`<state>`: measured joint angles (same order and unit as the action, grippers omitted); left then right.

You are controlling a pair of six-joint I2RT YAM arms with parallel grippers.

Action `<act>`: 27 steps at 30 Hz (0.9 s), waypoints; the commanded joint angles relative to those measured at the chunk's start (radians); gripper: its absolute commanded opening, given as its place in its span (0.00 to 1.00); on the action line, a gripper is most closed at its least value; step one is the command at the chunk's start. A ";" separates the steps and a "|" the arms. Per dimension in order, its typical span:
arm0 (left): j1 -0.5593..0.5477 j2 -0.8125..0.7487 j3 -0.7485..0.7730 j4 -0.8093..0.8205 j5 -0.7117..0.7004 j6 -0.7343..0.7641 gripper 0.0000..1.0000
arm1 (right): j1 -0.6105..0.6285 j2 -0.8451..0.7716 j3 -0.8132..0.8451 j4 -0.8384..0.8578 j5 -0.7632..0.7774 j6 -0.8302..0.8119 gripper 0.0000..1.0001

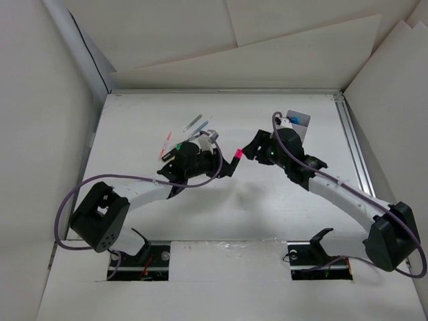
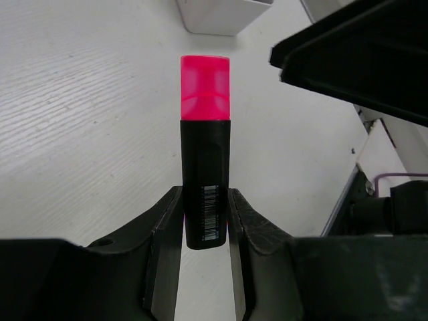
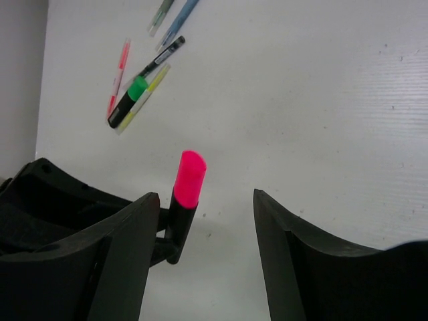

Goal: Sort the stationery into containers
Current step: Pick up the pen from the center of the board, then place the pen in the storage box.

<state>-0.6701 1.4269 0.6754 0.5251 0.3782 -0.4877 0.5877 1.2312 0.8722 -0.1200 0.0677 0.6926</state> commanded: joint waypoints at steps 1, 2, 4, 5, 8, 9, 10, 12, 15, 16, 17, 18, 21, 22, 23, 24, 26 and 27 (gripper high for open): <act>0.003 0.003 -0.023 0.127 0.102 -0.026 0.15 | -0.026 0.011 0.010 0.082 -0.075 0.012 0.64; 0.003 0.012 -0.023 0.139 0.113 -0.026 0.15 | -0.035 0.023 0.010 0.082 -0.100 0.012 0.64; 0.003 0.021 -0.014 0.139 0.148 -0.026 0.15 | -0.035 0.039 0.010 0.091 -0.120 0.012 0.63; 0.003 0.021 -0.014 0.139 0.148 -0.026 0.15 | -0.035 0.054 0.010 0.091 -0.140 0.012 0.62; 0.003 0.030 -0.014 0.160 0.159 -0.026 0.16 | -0.035 0.063 0.019 0.103 -0.175 0.012 0.56; -0.008 0.030 -0.014 0.161 0.159 -0.026 0.16 | -0.035 0.063 0.019 0.103 -0.184 0.002 0.55; -0.008 0.030 -0.014 0.161 0.159 -0.017 0.16 | -0.035 0.063 0.019 0.115 -0.184 0.002 0.52; -0.017 0.043 -0.002 0.161 0.185 -0.017 0.16 | -0.035 0.073 0.019 0.115 -0.206 0.002 0.49; -0.017 0.043 -0.002 0.171 0.185 -0.017 0.18 | -0.035 0.083 0.019 0.115 -0.206 0.002 0.45; -0.017 0.034 -0.002 0.171 0.185 -0.017 0.18 | -0.045 0.083 0.019 0.115 -0.206 0.011 0.43; -0.017 0.033 -0.002 0.180 0.185 -0.017 0.19 | -0.045 0.093 0.019 0.115 -0.206 0.012 0.38; -0.017 0.033 -0.002 0.181 0.185 -0.017 0.19 | -0.045 0.093 0.019 0.115 -0.206 0.012 0.36; -0.017 0.043 0.007 0.181 0.194 -0.017 0.23 | -0.054 0.102 0.019 0.125 -0.224 0.021 0.26; -0.017 0.043 0.007 0.181 0.183 -0.017 0.23 | -0.054 0.102 0.019 0.125 -0.224 0.021 0.23; -0.017 0.043 0.007 0.181 0.183 -0.017 0.27 | -0.054 0.102 0.019 0.125 -0.224 0.021 0.19; -0.017 0.043 0.007 0.181 0.171 -0.017 0.29 | -0.054 0.102 0.019 0.125 -0.224 0.021 0.14; -0.017 0.043 0.007 0.181 0.171 -0.017 0.36 | -0.065 0.102 0.019 0.125 -0.224 0.021 0.11; -0.017 0.043 0.018 0.181 0.171 -0.017 0.43 | -0.074 0.102 0.019 0.125 -0.224 0.021 0.11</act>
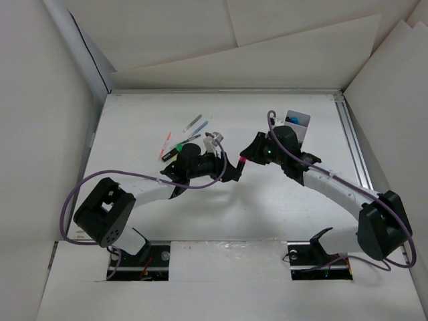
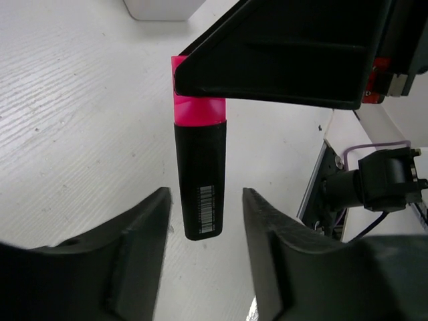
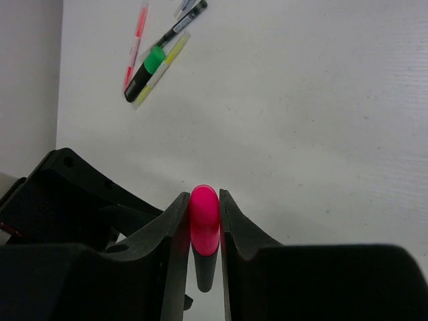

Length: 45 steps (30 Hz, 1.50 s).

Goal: Sort the stationery into containers
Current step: Place the pen in the storage box.

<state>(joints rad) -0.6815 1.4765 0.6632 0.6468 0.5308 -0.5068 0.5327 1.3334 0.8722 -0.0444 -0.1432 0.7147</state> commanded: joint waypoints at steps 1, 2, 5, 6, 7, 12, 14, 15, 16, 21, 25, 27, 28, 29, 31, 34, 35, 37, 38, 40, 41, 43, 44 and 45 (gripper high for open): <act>-0.006 -0.007 0.030 0.059 0.009 0.002 0.47 | -0.019 -0.013 0.019 0.049 -0.013 -0.001 0.09; -0.006 -0.007 0.030 0.059 0.009 0.002 0.50 | -0.019 -0.013 0.008 0.049 -0.013 -0.001 0.09; -0.006 -0.007 0.039 0.059 -0.003 0.002 0.58 | -0.045 -0.059 -0.001 0.049 0.039 -0.001 0.09; -0.006 -0.007 0.048 0.068 -0.003 0.002 0.58 | -0.068 -0.068 -0.001 0.040 0.060 0.009 0.09; -0.006 -0.007 0.062 0.068 -0.003 0.002 0.60 | -0.080 -0.086 -0.001 0.031 0.070 0.009 0.09; -0.006 -0.007 0.062 0.059 -0.047 0.011 0.66 | -0.112 -0.158 -0.001 -0.043 0.252 0.019 0.09; -0.006 -0.007 0.062 0.044 -0.087 0.011 0.66 | -0.112 -0.181 0.027 -0.099 0.429 0.032 0.09; -0.006 -0.007 0.073 0.027 -0.106 0.022 0.66 | -0.112 -0.191 0.037 -0.119 0.491 0.061 0.09; -0.006 -0.007 0.073 -0.004 -0.155 0.022 0.64 | -0.112 -0.191 0.048 -0.141 0.608 0.075 0.09; -0.006 -0.053 0.035 -0.041 -0.313 0.036 0.62 | -0.123 -0.113 0.144 -0.270 0.916 0.135 0.09; -0.006 -0.053 0.049 -0.101 -0.387 0.050 0.61 | -0.134 -0.030 0.201 -0.319 1.066 0.190 0.09; -0.006 -0.053 0.039 -0.101 -0.399 0.050 0.61 | -0.161 0.001 0.212 -0.319 1.111 0.215 0.09; -0.006 -0.053 0.039 -0.101 -0.399 0.059 0.61 | -0.171 0.030 0.223 -0.330 1.122 0.224 0.09; -0.006 -0.053 0.039 -0.101 -0.399 0.059 0.61 | -0.180 0.042 0.223 -0.330 1.131 0.236 0.09; -0.006 -0.076 0.039 -0.101 -0.425 0.059 0.61 | -0.212 0.065 0.223 -0.330 1.140 0.250 0.09; -0.006 -0.088 0.015 -0.090 -0.425 0.059 0.61 | -0.246 0.108 0.223 -0.301 1.140 0.250 0.09; -0.006 -0.088 0.015 -0.090 -0.425 0.059 0.61 | -0.246 0.130 0.234 -0.301 1.140 0.250 0.09; -0.006 -0.088 0.024 -0.101 -0.416 0.059 0.61 | -0.246 0.148 0.244 -0.290 1.140 0.250 0.09; -0.006 -0.088 0.024 -0.101 -0.405 0.059 0.61 | -0.246 0.159 0.258 -0.290 1.140 0.250 0.09; 0.003 -0.088 0.024 -0.090 -0.385 0.050 0.61 | -0.246 0.178 0.283 -0.290 1.140 0.250 0.09; 0.003 -0.079 0.024 -0.090 -0.385 0.050 0.61 | -0.246 0.191 0.283 -0.290 1.140 0.250 0.09; 0.003 -0.079 0.024 -0.090 -0.385 0.050 0.61 | -0.246 0.202 0.292 -0.290 1.140 0.250 0.09; 0.003 -0.079 0.024 -0.090 -0.385 0.050 0.61 | -0.246 0.213 0.292 -0.290 1.140 0.250 0.09; 0.014 -0.070 0.024 -0.078 -0.373 0.050 0.61 | -0.246 0.213 0.292 -0.290 1.140 0.250 0.09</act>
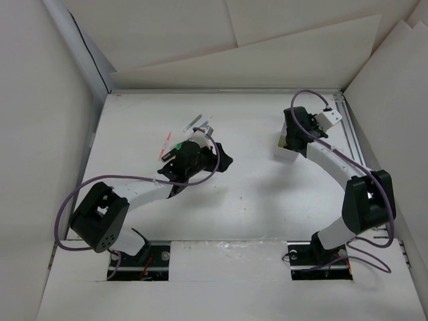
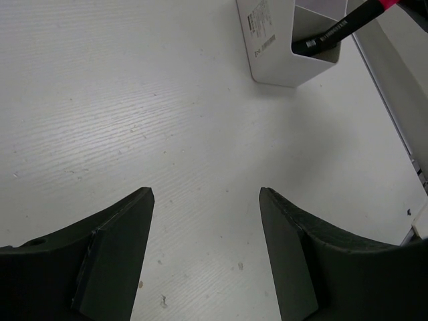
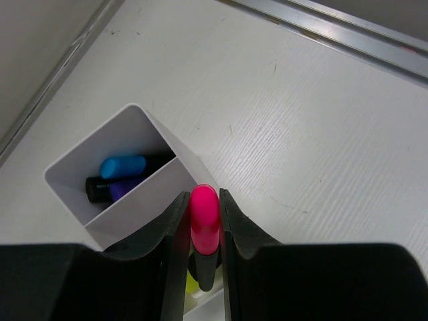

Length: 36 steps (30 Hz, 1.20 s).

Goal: Sort the stationery into containers
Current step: Place the pen in the storage box, then pick up the pen from the center of the board.

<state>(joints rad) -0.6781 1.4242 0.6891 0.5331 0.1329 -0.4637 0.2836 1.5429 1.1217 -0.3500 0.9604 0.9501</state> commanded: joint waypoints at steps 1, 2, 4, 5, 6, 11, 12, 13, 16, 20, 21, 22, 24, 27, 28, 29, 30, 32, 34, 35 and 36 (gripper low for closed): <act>0.011 -0.018 -0.002 0.036 0.025 -0.004 0.61 | 0.003 0.012 0.043 0.016 0.037 0.024 0.09; 0.011 -0.007 -0.002 0.036 0.037 -0.004 0.61 | 0.003 0.023 0.052 0.016 0.037 0.024 0.11; 0.011 0.002 -0.002 0.036 0.037 -0.004 0.61 | 0.026 0.023 0.052 0.016 0.037 0.033 0.20; 0.011 0.002 -0.002 0.036 0.027 -0.004 0.61 | 0.026 0.032 0.052 0.016 0.037 0.033 0.30; 0.020 0.002 0.007 0.036 0.027 -0.004 0.61 | 0.026 0.033 0.052 0.006 0.037 0.033 0.35; 0.020 -0.008 -0.002 0.036 0.017 -0.004 0.61 | 0.046 -0.021 0.032 0.017 -0.020 0.042 0.48; 0.020 -0.008 -0.002 0.036 0.008 -0.004 0.61 | 0.057 -0.035 0.020 0.017 -0.043 0.032 0.52; 0.020 -0.008 -0.002 0.027 0.008 -0.004 0.61 | 0.057 -0.049 0.020 0.026 -0.054 0.032 0.54; 0.029 -0.018 -0.002 0.027 0.008 -0.004 0.61 | 0.081 -0.116 0.000 0.038 -0.103 0.000 0.61; 0.029 -0.038 -0.002 0.002 -0.018 -0.004 0.61 | 0.104 -0.233 -0.078 0.153 -0.314 -0.140 0.70; 0.029 -0.047 -0.002 0.002 -0.029 -0.004 0.61 | 0.104 -0.253 -0.089 0.175 -0.465 -0.169 0.72; 0.029 -0.059 -0.002 0.002 -0.038 -0.004 0.61 | 0.104 -0.286 -0.098 0.186 -0.544 -0.216 0.73; 0.029 -0.071 -0.011 0.002 -0.056 -0.004 0.61 | 0.104 -0.314 -0.111 0.201 -0.820 -0.276 0.73; 0.038 -0.082 0.001 -0.068 -0.099 -0.013 0.61 | 0.114 -0.366 -0.134 0.223 -1.093 -0.303 0.73; 0.038 -0.094 0.012 -0.082 -0.114 -0.013 0.61 | 0.114 -0.380 -0.152 0.233 -1.144 -0.312 0.73; 0.038 -0.094 0.012 -0.097 -0.134 -0.024 0.61 | 0.123 -0.404 -0.161 0.233 -1.182 -0.312 0.74; 0.038 -0.105 0.012 -0.116 -0.177 -0.024 0.61 | 0.123 -0.415 -0.161 0.233 -1.213 -0.312 0.77; 0.052 -0.114 0.012 -0.160 -0.190 -0.038 0.61 | 0.123 -0.449 -0.189 0.233 -1.302 -0.312 0.78; 0.074 -0.123 0.021 -0.186 -0.200 -0.062 0.61 | 0.123 -0.475 -0.198 0.224 -1.372 -0.327 0.78; 0.110 -0.123 0.021 -0.199 -0.200 -0.062 0.61 | 0.132 -0.486 -0.213 0.224 -1.405 -0.327 0.77; 0.136 -0.123 0.009 -0.199 -0.190 -0.081 0.61 | 0.132 -0.504 -0.232 0.250 -1.448 -0.327 0.73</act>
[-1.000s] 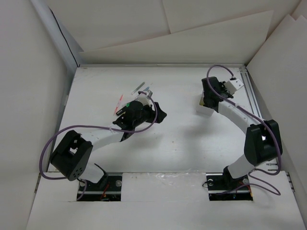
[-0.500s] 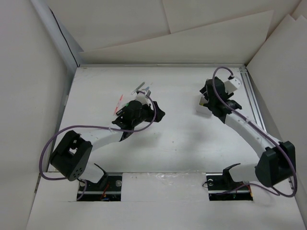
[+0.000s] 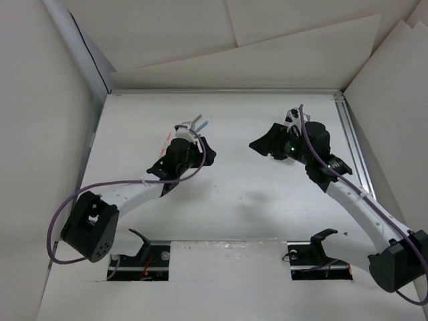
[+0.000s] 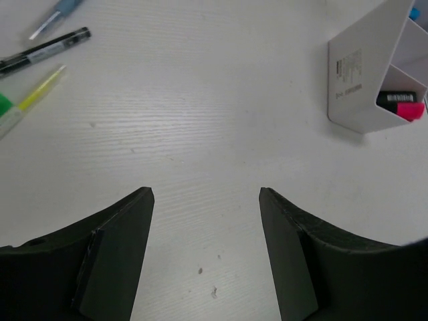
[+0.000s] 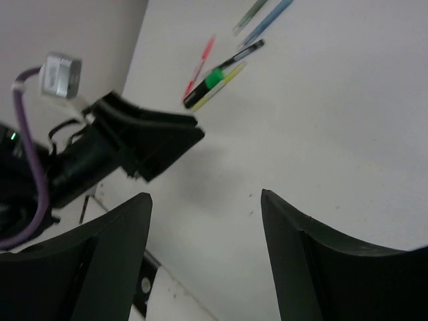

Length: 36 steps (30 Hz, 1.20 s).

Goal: Sort the stationery into containers
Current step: Pick up the pen from the center of the board.

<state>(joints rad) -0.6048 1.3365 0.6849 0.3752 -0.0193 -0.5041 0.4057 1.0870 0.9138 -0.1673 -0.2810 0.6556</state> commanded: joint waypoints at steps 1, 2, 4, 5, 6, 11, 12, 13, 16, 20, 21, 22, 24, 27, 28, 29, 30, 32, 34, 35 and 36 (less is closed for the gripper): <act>0.094 -0.036 0.013 -0.041 -0.001 -0.066 0.61 | 0.010 -0.058 -0.036 0.087 -0.252 -0.033 0.71; 0.124 -0.027 -0.001 -0.041 0.021 -0.067 0.61 | 0.040 -0.067 -0.036 0.103 -0.280 -0.033 0.70; 0.191 -0.026 -0.001 -0.057 0.030 -0.080 0.61 | 0.071 -0.094 -0.049 0.103 -0.258 -0.043 0.66; 0.191 -0.026 -0.001 -0.086 -0.025 -0.080 0.61 | 0.085 -0.095 -0.058 0.103 -0.216 -0.044 0.65; 0.191 -0.026 0.020 -0.099 -0.054 -0.071 0.61 | 0.109 -0.110 -0.058 0.103 -0.198 -0.044 0.64; 0.191 0.050 0.090 -0.183 -0.201 -0.071 0.62 | 0.169 -0.119 -0.076 0.112 -0.081 -0.044 0.27; 0.204 0.070 0.108 -0.218 -0.214 -0.071 0.61 | 0.170 -0.119 -0.087 0.112 -0.058 -0.033 0.21; 0.220 0.104 0.135 -0.219 -0.228 -0.071 0.61 | 0.179 -0.130 -0.087 0.123 -0.043 -0.033 0.15; 0.255 0.162 0.157 -0.228 -0.203 -0.071 0.56 | 0.203 -0.143 -0.108 0.123 0.032 -0.022 0.05; 0.278 0.216 0.206 -0.266 -0.220 -0.038 0.52 | 0.212 -0.154 -0.128 0.132 0.088 -0.013 0.09; 0.278 0.216 0.206 -0.266 -0.220 -0.037 0.52 | 0.212 -0.163 -0.128 0.143 0.088 -0.004 0.10; 0.278 0.225 0.206 -0.275 -0.247 -0.015 0.52 | 0.212 -0.164 -0.128 0.143 0.088 -0.004 0.10; 0.278 0.225 0.216 -0.275 -0.261 -0.005 0.51 | 0.212 -0.164 -0.138 0.167 0.078 -0.004 0.10; 0.289 0.225 0.216 -0.275 -0.272 0.033 0.51 | 0.212 -0.138 -0.138 0.167 0.057 -0.004 0.10; 0.289 0.225 0.216 -0.262 -0.260 0.045 0.51 | 0.212 -0.137 -0.138 0.179 0.057 -0.004 0.10; 0.289 0.225 0.216 -0.262 -0.260 0.045 0.51 | 0.212 -0.128 -0.138 0.180 0.046 -0.004 0.10; 0.289 0.234 0.216 -0.262 -0.260 0.059 0.51 | 0.212 -0.128 -0.138 0.180 0.046 -0.004 0.10; 0.289 0.256 0.225 -0.262 -0.248 0.088 0.52 | 0.212 -0.110 -0.138 0.180 0.046 -0.004 0.10; 0.289 0.289 0.234 -0.262 -0.248 0.101 0.52 | 0.212 -0.110 -0.138 0.180 0.037 -0.004 0.11; 0.289 0.302 0.248 -0.262 -0.248 0.111 0.52 | 0.212 -0.110 -0.138 0.180 0.037 -0.004 0.11; 0.289 0.315 0.263 -0.275 -0.235 0.111 0.51 | 0.212 -0.110 -0.138 0.180 0.037 -0.004 0.11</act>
<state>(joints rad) -0.3229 1.6199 0.8959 0.1139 -0.2584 -0.4404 0.6102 0.9806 0.7731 -0.0444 -0.2348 0.6514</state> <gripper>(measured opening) 0.516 0.109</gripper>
